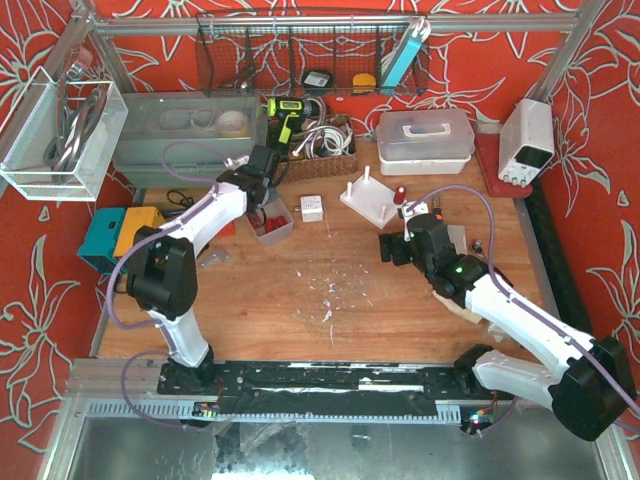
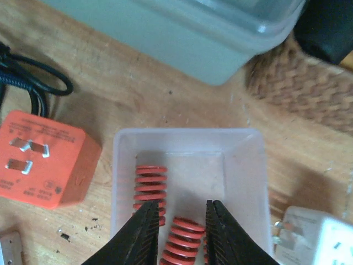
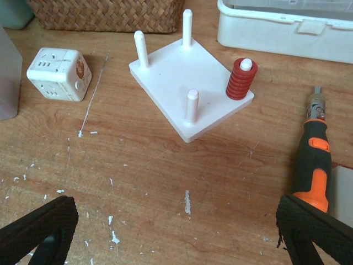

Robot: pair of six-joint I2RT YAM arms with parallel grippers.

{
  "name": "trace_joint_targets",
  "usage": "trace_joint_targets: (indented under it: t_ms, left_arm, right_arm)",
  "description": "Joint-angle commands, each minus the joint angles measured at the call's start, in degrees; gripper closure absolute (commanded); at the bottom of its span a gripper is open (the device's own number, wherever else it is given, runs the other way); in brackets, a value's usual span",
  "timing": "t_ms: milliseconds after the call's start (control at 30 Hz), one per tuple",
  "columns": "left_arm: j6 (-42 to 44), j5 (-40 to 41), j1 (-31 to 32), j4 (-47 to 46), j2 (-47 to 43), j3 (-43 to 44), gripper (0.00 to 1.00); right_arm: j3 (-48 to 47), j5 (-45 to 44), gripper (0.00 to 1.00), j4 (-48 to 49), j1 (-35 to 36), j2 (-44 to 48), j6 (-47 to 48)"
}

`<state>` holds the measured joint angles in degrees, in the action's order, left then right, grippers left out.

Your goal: Install the large spring

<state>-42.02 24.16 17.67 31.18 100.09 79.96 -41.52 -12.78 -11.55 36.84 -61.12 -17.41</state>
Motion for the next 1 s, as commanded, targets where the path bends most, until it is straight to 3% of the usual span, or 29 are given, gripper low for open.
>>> trace_joint_targets:
  t_ms: [0, 200, 533, 700, 967]
  left_arm:
    - [2.6, -1.6, -0.2, 4.1, 4.7, 0.2, 0.70]
    - [4.6, -4.5, -0.4, 5.8, 8.7, 1.4, 0.64]
    - [4.3, -2.1, -1.3, 7.6, 14.6, 2.1, 0.55]
    - [4.2, -3.0, -1.3, 4.3, 17.2, 1.3, 0.56]
    - [5.2, -4.0, -1.3, -2.5, 18.0, -1.0, 0.69]
  right_arm:
    - [0.2, -1.8, 0.01, -0.7, 0.4, 2.1, 0.4]
    - [0.4, -1.8, 0.01, -0.7, 0.5, 2.5, 0.5]
    - [0.3, -1.7, 0.01, -0.4, 0.4, 1.8, 0.4]
    - [0.3, -1.9, 0.01, -0.6, 0.4, 1.7, 0.6]
    - [0.3, -2.3, 0.01, -0.5, 0.4, 1.5, 0.8]
